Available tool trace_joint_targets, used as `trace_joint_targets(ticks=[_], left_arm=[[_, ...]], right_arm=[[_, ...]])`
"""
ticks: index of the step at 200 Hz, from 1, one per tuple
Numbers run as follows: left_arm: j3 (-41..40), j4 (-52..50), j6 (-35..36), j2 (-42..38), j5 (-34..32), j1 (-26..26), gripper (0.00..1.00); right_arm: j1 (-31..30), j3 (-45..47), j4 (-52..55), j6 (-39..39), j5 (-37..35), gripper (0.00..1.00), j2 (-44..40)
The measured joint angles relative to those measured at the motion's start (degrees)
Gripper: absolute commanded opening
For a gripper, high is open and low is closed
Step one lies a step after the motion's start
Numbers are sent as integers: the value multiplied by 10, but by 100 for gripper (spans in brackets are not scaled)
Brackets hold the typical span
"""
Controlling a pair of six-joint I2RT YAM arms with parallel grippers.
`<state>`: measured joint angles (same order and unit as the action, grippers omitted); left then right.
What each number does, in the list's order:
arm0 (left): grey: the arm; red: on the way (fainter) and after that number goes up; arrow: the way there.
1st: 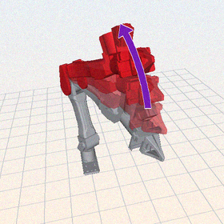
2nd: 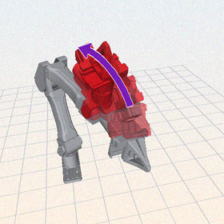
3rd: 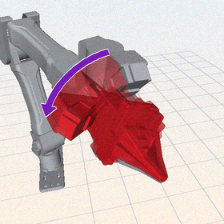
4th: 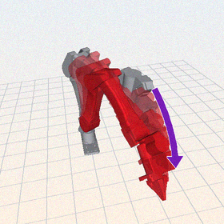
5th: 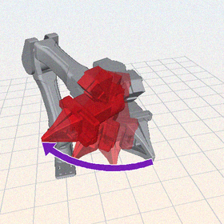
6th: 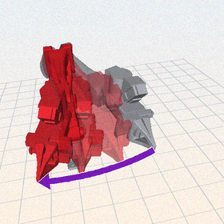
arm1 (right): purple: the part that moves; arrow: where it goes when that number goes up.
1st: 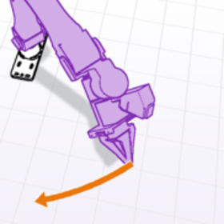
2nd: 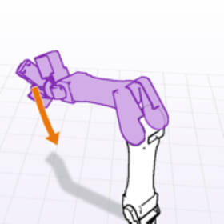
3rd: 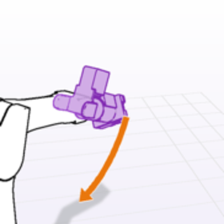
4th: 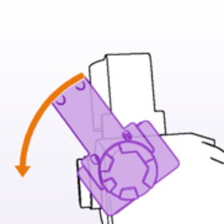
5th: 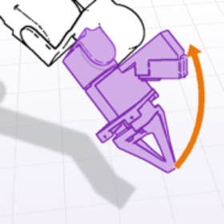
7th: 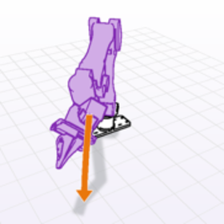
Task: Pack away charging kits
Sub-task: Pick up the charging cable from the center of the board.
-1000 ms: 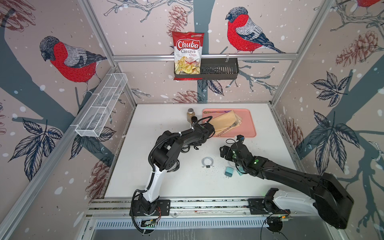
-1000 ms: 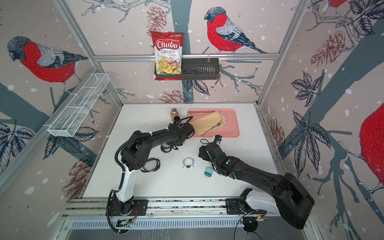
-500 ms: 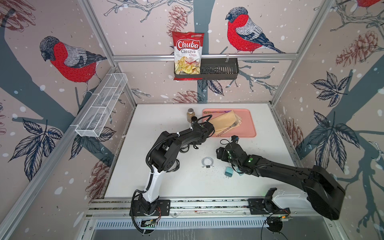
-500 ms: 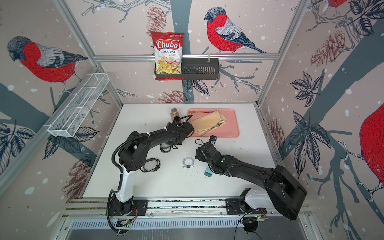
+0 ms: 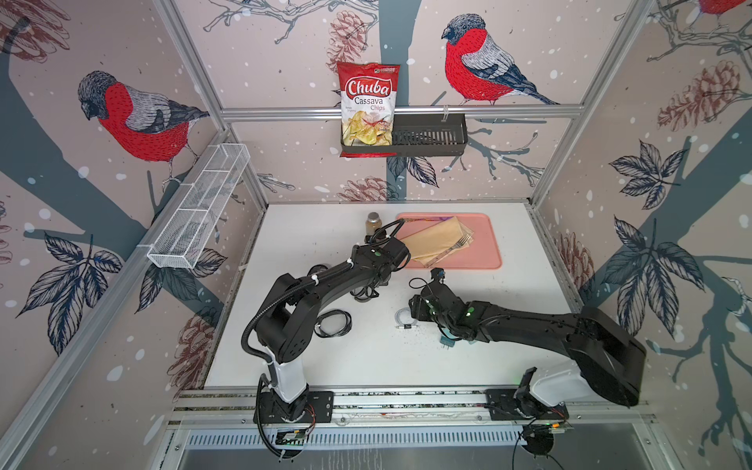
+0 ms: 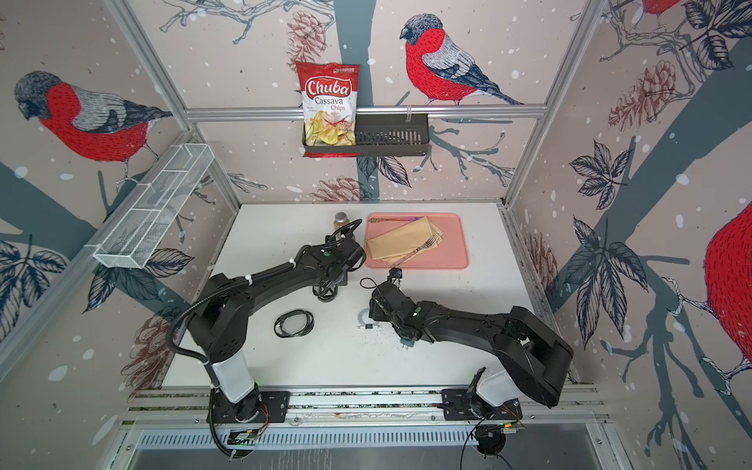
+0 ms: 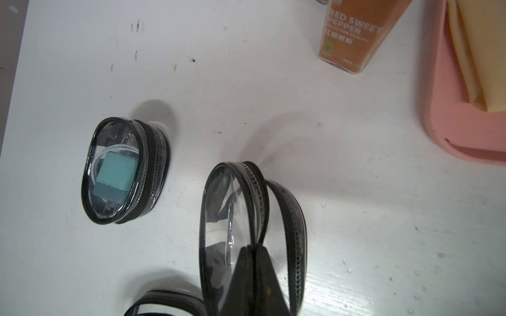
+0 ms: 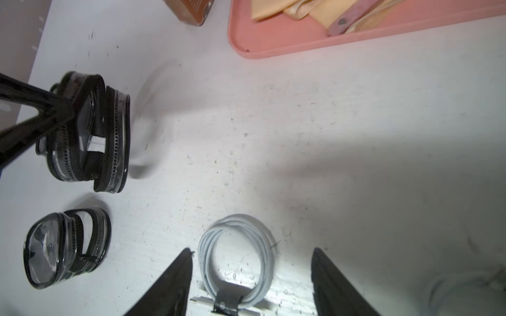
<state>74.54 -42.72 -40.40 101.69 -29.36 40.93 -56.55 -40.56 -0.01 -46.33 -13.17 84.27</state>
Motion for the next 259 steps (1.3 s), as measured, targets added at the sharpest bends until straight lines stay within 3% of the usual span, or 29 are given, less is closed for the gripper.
trace_joint_targets(ticks=[68,124,161,216,259], left_arm=[[-103,55,12,-117,57,-5,0],[-120,66,8,-155,70,-15,0],[-131,71,7,-173,71,-27,0],[-138,76,8,-183,83,-35,0],[-139,77,10,-185,84,-36,0]], right_arm=[[-18,-28,-4,44,21,58,99],[-53,-110,19,53,-50,48,182],[-54,-143,23,36,-95,29,221],[-53,-101,8,-8,-101,29,190],[-76,-68,22,-45,-98,40,154]])
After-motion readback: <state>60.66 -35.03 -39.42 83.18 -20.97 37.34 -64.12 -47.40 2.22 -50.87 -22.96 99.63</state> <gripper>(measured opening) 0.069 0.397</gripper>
